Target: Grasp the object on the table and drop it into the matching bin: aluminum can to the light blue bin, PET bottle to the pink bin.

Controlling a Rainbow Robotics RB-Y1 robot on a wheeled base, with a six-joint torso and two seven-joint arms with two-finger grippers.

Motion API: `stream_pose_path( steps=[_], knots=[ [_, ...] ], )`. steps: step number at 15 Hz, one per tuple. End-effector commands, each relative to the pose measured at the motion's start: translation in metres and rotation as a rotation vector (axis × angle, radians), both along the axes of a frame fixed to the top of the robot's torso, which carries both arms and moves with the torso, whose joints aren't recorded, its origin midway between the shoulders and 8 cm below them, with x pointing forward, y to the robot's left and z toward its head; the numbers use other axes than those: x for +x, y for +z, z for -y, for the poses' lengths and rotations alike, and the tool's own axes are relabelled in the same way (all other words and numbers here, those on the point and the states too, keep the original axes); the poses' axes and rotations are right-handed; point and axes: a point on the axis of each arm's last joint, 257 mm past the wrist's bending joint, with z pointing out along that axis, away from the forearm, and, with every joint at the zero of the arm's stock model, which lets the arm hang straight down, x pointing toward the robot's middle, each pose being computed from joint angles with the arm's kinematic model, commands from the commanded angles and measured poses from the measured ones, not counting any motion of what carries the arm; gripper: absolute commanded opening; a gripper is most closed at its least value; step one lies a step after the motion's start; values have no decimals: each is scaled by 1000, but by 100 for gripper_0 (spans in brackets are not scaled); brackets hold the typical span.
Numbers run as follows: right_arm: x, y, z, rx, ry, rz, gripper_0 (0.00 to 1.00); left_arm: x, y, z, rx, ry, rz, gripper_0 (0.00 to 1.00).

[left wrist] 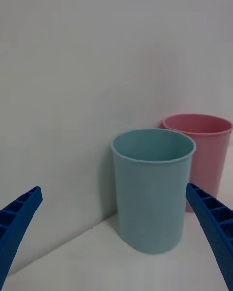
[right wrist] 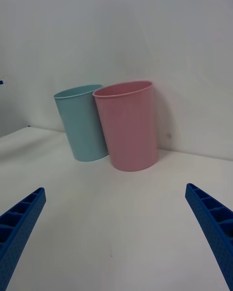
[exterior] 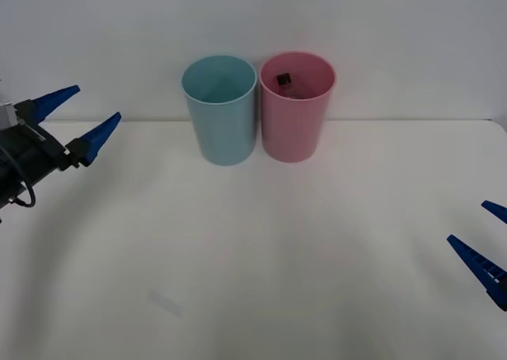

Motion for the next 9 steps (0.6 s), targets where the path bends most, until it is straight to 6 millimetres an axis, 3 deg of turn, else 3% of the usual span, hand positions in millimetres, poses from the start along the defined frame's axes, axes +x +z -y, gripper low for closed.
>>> stream_pose_path(
  steps=[1,5,9],
  knots=[
    [0,0,0,0,0,0,100,-32,-3,-18,-18,-64,-48,100],
    [0,0,0,0,0,0,100,-71,-7,-37,-52,-129,-132,100],
    [0,0,0,0,0,0,100,-106,-27,-51,20,-167,-182,100]
  ],
)
